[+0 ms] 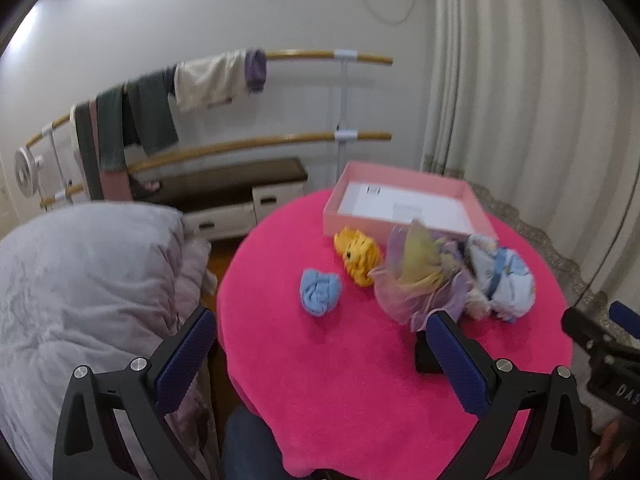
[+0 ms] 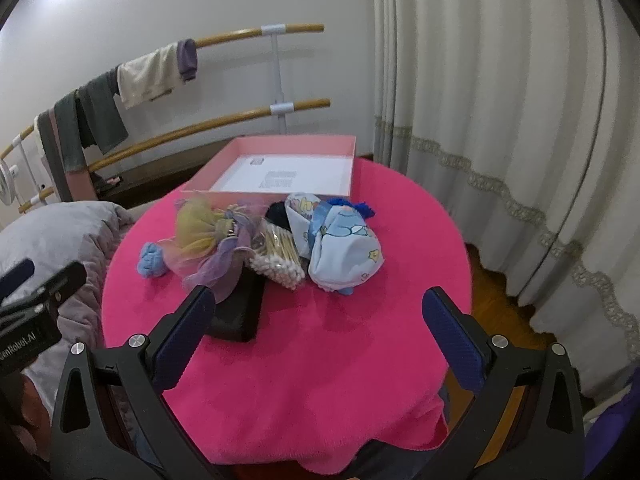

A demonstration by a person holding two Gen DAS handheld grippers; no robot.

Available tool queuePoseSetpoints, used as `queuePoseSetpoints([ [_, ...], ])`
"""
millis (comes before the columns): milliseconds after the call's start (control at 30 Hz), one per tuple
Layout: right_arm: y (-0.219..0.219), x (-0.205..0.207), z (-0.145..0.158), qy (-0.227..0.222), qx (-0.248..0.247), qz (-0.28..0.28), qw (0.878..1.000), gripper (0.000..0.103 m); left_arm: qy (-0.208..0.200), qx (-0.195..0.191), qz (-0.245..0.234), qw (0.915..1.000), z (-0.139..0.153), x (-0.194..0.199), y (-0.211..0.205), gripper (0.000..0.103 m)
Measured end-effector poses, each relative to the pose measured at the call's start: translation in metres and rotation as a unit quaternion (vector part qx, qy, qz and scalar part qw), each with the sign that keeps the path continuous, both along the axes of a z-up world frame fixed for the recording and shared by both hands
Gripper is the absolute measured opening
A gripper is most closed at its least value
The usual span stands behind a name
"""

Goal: Organize soft objects
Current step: 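Grasp the light-blue towel bundle with the left gripper while the right grasps the blue patterned bag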

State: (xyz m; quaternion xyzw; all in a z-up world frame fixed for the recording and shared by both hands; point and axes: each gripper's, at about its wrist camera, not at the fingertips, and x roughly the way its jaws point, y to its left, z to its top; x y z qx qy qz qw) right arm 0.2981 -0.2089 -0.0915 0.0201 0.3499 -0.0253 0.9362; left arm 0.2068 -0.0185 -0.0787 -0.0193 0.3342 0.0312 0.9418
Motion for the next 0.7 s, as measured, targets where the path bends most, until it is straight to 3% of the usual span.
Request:
queuePoseSetpoints([
  [400, -0.018, 0.062, -0.024, 0.054, 0.007, 0.003, 0.999, 0.103, 0.053, -0.001, 0.024, 0.9983, -0.042, 0.116, 0.003, 0.103],
  [700, -0.031, 0.106, -0.043, 0.084, 0.006, -0.001, 0.996, 0.103, 0.09, 0.015, 0.033, 0.9953, -0.082, 0.178, 0.004, 0.103],
])
